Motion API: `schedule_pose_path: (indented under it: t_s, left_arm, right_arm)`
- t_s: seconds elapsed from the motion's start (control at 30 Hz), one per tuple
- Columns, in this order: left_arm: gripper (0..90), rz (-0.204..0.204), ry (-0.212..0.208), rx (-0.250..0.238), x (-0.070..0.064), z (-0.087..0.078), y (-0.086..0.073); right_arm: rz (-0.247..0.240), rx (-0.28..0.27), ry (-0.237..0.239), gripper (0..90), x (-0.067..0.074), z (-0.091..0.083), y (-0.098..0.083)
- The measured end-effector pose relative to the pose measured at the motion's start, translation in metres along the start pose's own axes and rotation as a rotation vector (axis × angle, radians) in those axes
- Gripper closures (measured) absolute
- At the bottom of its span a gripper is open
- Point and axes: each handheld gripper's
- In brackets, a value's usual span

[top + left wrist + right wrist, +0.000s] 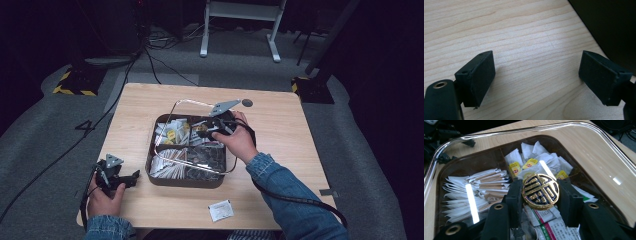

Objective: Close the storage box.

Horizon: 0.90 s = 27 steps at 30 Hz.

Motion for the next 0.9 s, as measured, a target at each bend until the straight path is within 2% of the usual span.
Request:
schedule_pose_path:
  t_s: [0.47, 0.9]
  left_arm:
    - [14.3, 0.0, 0.0, 0.0, 0.0, 0.0, 0.0]
    - [14.3, 0.0, 0.0, 0.0, 0.0, 0.0, 0.0]
  right_arm:
    - [-0.033, 0.024, 0.028, 58.5, 0.007, 0.041, -0.011]
    - [-0.049, 0.036, 0.056, 58.5, 0.009, 0.058, -0.021]
Point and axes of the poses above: each handheld gripper's, and its own axes: z roughly forward along the jaws, y roughly out of its top, x roughly to its left, and after that the axes turned 15 degrees about z, right-handed
